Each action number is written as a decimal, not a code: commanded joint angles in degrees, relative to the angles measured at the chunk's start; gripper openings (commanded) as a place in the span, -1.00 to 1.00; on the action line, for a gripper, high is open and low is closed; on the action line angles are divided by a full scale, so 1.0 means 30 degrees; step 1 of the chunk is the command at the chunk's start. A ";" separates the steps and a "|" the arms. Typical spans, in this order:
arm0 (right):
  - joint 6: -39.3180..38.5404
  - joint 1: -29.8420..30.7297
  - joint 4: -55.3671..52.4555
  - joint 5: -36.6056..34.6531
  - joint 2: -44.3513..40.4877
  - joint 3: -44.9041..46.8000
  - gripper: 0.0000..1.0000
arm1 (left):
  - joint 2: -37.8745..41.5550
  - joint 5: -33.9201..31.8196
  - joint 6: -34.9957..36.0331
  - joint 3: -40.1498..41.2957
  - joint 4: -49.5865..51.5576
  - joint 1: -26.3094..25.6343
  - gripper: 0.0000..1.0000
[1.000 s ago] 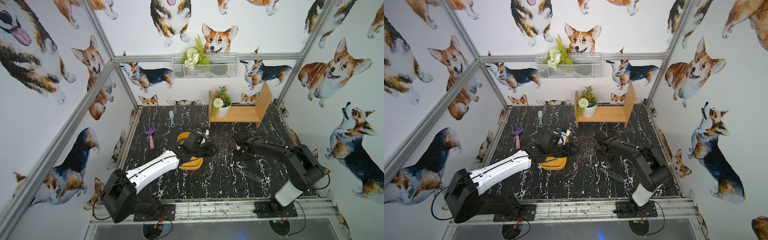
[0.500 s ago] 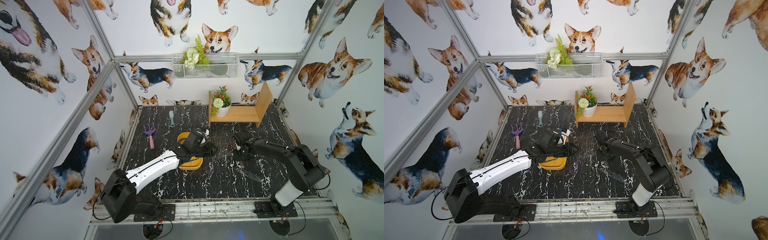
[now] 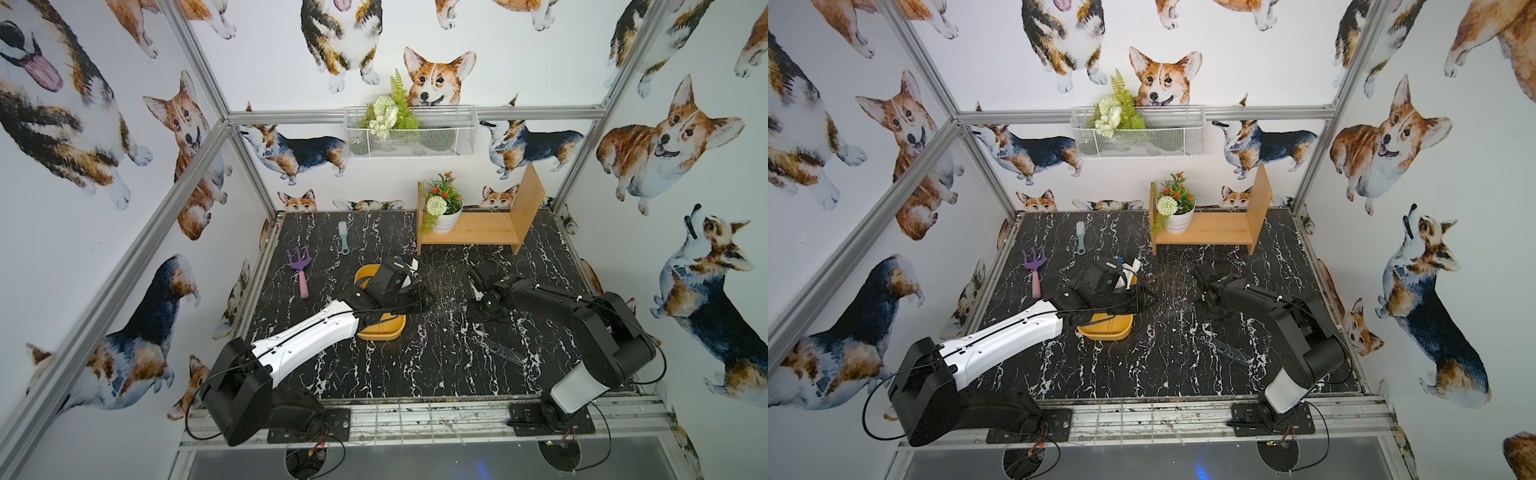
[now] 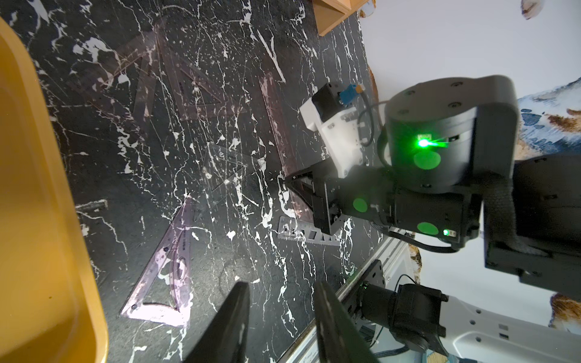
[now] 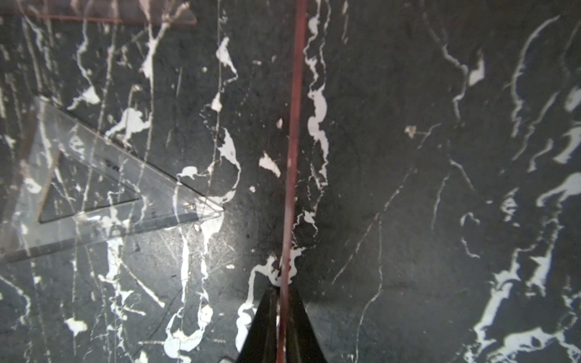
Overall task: Put the scattered rulers into the storage box
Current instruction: Pick up the ruler from the center of the board.
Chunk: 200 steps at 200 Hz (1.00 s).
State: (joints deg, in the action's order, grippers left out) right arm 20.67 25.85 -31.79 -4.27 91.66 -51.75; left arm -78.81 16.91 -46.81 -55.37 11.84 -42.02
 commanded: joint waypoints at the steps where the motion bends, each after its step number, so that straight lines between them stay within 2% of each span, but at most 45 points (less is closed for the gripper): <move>1: -0.0004 0.0025 -0.0590 -0.0180 -0.0279 -0.0175 -0.83 | -0.0040 0.0048 0.0005 -0.0144 -0.0393 0.0001 -0.20; 25: -0.0004 0.0027 -0.0791 -0.0273 -0.0514 -0.0299 -1.00 | -0.0007 -0.0007 0.0016 -0.0181 -0.0350 -0.0001 -0.20; 120: 0.0058 0.0017 -0.1539 0.0357 -0.2193 -0.1074 -1.00 | 0.0062 -0.0442 0.0656 -0.0943 0.0343 0.0003 -0.16; 200: 0.0872 -0.0031 0.0014 0.3641 -0.5234 -0.1208 -1.00 | 0.0542 -0.0284 0.1199 -0.1192 0.0629 0.0795 -0.12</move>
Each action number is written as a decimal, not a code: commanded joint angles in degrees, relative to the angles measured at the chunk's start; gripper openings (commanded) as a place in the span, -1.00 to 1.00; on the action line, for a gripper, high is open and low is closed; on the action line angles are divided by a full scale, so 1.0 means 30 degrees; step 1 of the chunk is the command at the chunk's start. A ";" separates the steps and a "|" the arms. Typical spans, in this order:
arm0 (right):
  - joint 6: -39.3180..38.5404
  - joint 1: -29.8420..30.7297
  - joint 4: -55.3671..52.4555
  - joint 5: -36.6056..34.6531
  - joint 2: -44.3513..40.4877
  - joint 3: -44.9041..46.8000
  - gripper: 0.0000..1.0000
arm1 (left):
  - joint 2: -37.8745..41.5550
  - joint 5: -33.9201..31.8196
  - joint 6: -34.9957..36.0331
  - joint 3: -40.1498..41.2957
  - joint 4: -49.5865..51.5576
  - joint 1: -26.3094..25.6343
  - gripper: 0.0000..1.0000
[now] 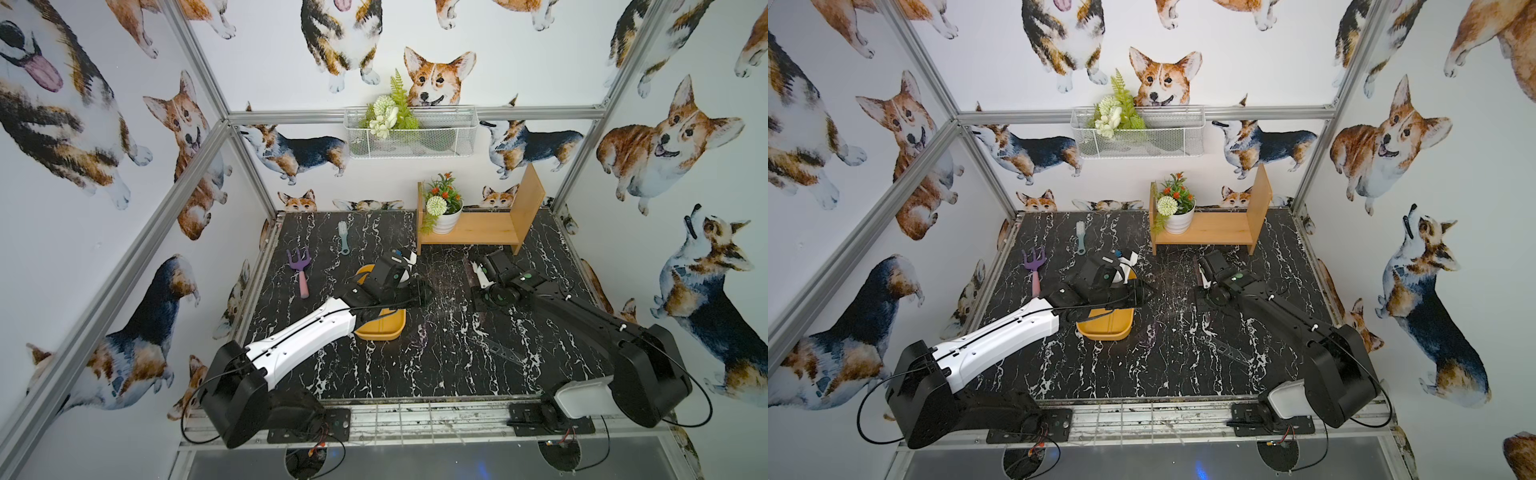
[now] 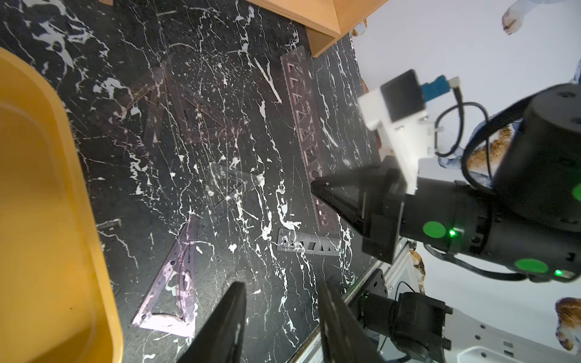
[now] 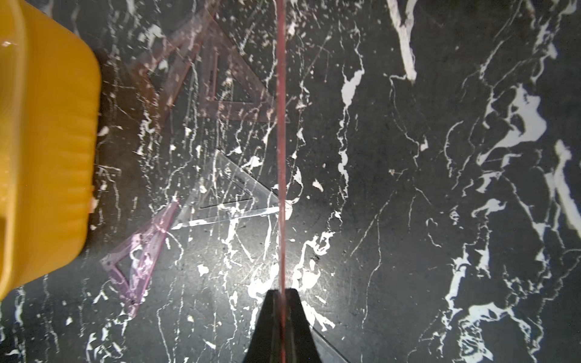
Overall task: Put the scattered rulers into the storage box
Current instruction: Pick up the ruler from the center of the board.
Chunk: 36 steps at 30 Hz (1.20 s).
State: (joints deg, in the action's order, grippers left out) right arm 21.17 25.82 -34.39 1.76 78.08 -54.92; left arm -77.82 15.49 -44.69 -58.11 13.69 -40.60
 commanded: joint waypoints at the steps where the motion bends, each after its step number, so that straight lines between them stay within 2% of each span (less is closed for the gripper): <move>1: 0.0704 -0.0024 0.0881 0.1631 -0.0710 -0.0152 -1.00 | 0.0216 0.0195 0.0487 -0.0286 0.0008 0.0336 -0.12; 15: 0.3191 -0.0624 0.4024 0.7212 -0.2306 0.0774 -1.00 | 0.0942 0.1242 0.0892 -0.0264 -0.0576 0.1459 -0.08; 24: 0.4386 -0.0727 0.5597 0.9449 -0.2845 0.1465 -1.00 | 0.1950 0.2559 0.0789 0.0575 -0.1862 0.2212 -0.04; 33: 0.6497 -0.0778 0.8810 1.2616 -0.3314 0.2752 -1.00 | 0.2577 0.5637 -0.0356 0.2308 -0.5658 0.3767 0.02; 36: 0.7956 -0.0768 1.1040 1.4121 -0.3245 0.3586 -1.00 | 0.2281 0.6626 -0.0770 0.2485 -0.6699 0.4133 0.03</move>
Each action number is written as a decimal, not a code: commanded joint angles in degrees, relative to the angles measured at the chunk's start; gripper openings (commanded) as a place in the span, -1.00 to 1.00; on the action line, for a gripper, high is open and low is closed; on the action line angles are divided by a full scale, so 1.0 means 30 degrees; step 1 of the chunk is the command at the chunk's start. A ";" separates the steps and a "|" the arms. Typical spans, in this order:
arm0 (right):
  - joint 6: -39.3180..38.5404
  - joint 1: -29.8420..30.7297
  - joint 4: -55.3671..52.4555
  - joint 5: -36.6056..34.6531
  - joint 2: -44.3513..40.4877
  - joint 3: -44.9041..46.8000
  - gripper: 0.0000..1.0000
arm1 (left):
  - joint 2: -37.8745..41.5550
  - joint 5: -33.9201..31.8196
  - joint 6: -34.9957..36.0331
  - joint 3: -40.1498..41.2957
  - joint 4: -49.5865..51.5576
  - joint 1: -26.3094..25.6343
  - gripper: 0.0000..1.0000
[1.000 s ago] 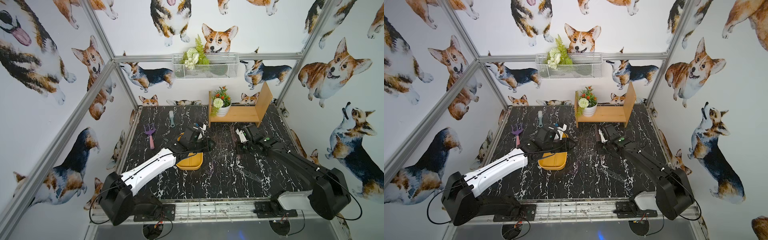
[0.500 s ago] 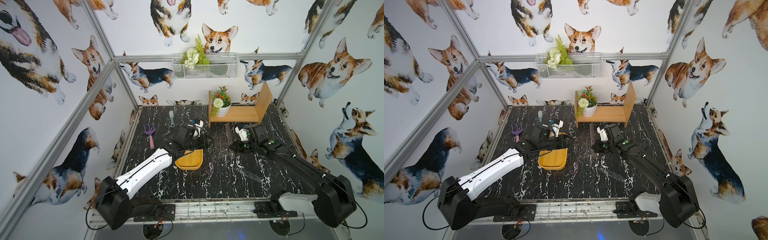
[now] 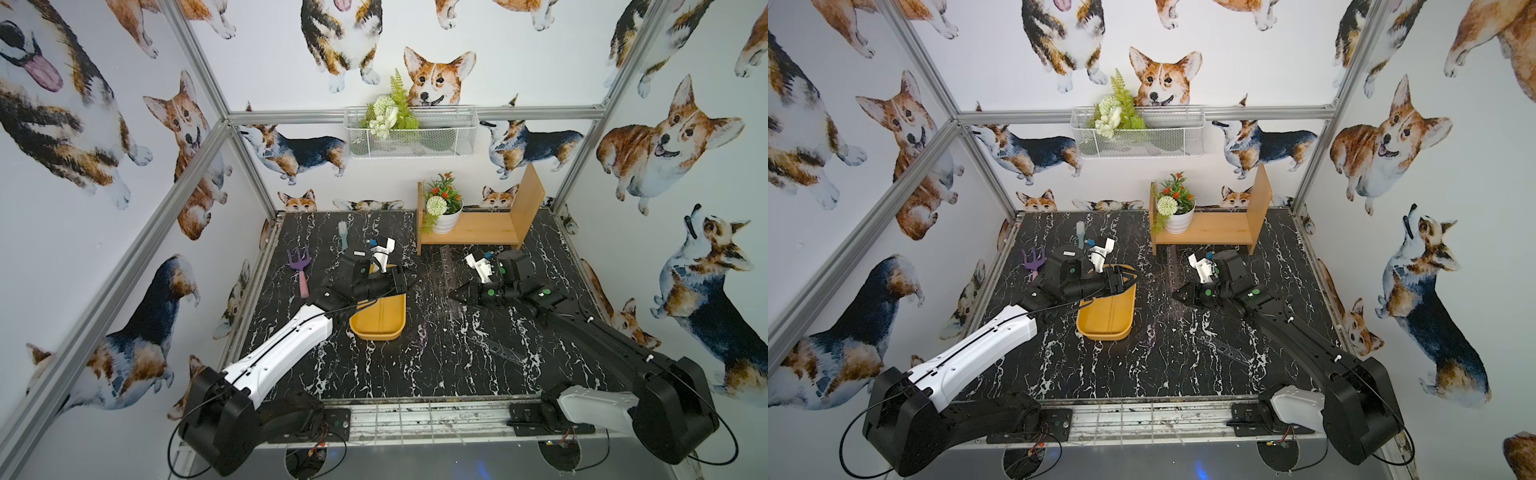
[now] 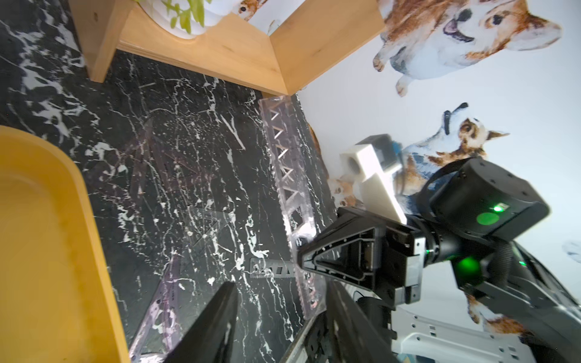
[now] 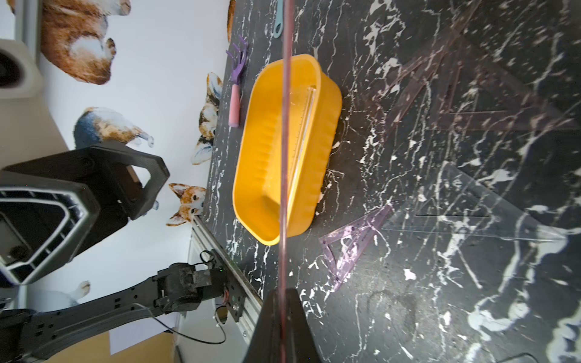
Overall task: Put the scattered rulers into the storage box
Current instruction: Pick up the ruler from the center of the board.
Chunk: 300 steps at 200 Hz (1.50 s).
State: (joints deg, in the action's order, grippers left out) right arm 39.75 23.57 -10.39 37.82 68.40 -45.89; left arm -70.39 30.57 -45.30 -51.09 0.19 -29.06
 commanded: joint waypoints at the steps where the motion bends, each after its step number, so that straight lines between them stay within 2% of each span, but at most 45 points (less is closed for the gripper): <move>1: 0.2235 -0.0008 0.3708 0.2482 -0.0004 0.0771 -1.00 | -0.0357 0.1928 -0.0707 0.0184 -0.2577 0.0361 0.03; 65: 0.5146 -0.0025 0.8149 0.4068 0.0274 0.1847 -1.00 | -0.1276 0.3163 -0.1614 0.0684 -0.4440 0.0829 0.02; 103: 0.7280 0.0206 1.1437 0.4777 0.0628 0.2577 -1.00 | -0.1567 0.4171 -0.3322 0.1579 -0.7097 0.1044 0.01; 213: 0.9504 0.2306 1.5417 0.4820 0.2446 0.2010 -1.00 | -0.1778 0.4892 -0.4982 0.2408 -0.9549 0.1183 -0.05; 258: 1.0158 0.2477 1.6516 0.5117 0.2724 0.2230 -1.00 | -0.1615 0.5410 -0.6335 0.2968 -1.1343 0.1764 -0.28; 300: 1.0108 0.2443 1.6549 0.5262 0.2717 0.2251 -1.00 | -0.1602 0.5602 -0.6491 0.2968 -1.1541 0.1886 -0.62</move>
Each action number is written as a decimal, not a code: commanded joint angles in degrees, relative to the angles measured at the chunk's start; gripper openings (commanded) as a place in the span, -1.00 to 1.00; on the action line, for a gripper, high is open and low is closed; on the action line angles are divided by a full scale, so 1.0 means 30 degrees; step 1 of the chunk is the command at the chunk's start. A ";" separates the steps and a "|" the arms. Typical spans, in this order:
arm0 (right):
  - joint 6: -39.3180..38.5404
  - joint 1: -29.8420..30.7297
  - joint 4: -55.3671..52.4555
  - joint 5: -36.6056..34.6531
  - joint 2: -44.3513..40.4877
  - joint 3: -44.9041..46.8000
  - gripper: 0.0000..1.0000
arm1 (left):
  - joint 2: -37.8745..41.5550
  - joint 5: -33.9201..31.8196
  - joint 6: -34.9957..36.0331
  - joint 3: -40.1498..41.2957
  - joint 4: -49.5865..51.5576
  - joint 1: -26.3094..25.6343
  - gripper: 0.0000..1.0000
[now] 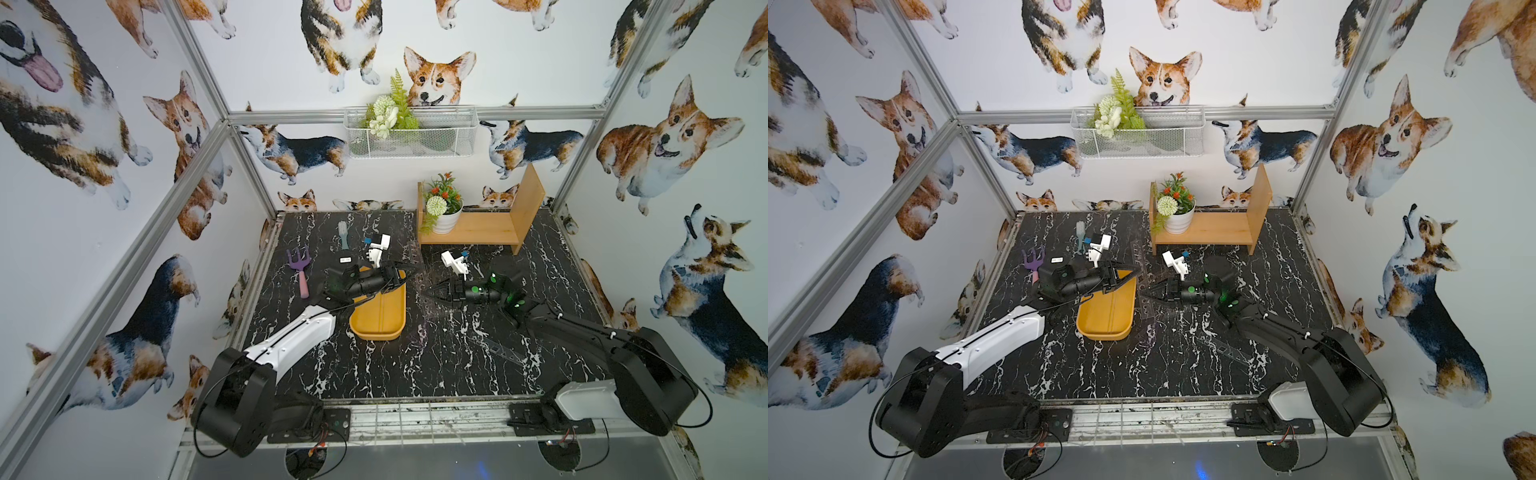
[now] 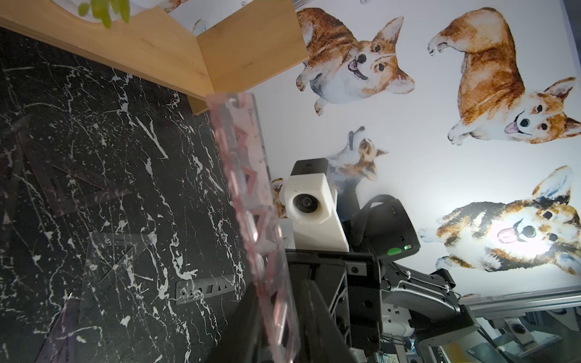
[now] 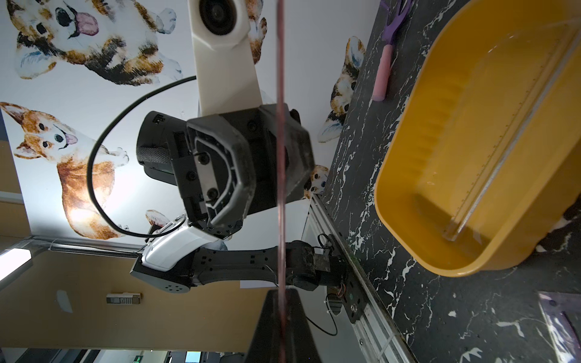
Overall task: Put the scattered rulers into the storage box
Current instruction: Pick up the ruler from the center of the board.
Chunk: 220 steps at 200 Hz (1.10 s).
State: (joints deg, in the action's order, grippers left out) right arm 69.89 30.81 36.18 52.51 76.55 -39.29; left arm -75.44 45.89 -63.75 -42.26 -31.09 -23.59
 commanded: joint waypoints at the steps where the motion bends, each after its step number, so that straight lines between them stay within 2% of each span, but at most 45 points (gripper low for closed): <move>1: 0.0072 0.0023 0.1014 0.0367 0.0000 0.0055 -1.00 | 0.0089 0.0509 -0.0342 0.0024 -0.1118 0.0068 -0.63; 50: 0.0054 0.0015 0.1091 0.0543 0.0075 0.0006 -0.99 | -0.0107 0.1000 -0.1042 0.0024 -0.2085 0.0053 -0.87; 73: -0.0001 0.0043 0.1054 0.0539 0.0072 -0.0029 -0.91 | -0.0079 0.1023 -0.1098 0.0024 -0.2118 0.0072 -0.98; 143: -0.2267 -0.0316 -0.2361 -0.0032 -0.0541 -0.1034 -0.17 | -0.0080 0.1026 -0.0816 -0.0064 -0.1076 0.0185 -1.00; 167: -0.4339 -0.0578 -0.5645 -0.0766 -0.0999 -0.1955 0.01 | 0.0070 0.1068 -0.0713 -0.0064 -0.0800 0.0346 -1.00; 191: -0.7660 -0.0645 -1.0805 -0.2450 -0.1028 -0.3735 0.11 | 0.0242 0.1051 -0.0614 -0.0076 -0.0458 0.0554 -1.00; 220: -1.0073 -0.0655 -1.4672 -0.4242 -0.0716 -0.5309 0.13 | 0.0514 0.1024 -0.0116 -0.0200 0.0408 0.0775 -1.00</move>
State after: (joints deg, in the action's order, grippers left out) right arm 50.43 28.86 7.75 46.02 73.80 -51.75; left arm -74.72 48.40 -66.52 -42.24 -31.70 -21.80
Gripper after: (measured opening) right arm 0.563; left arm 0.080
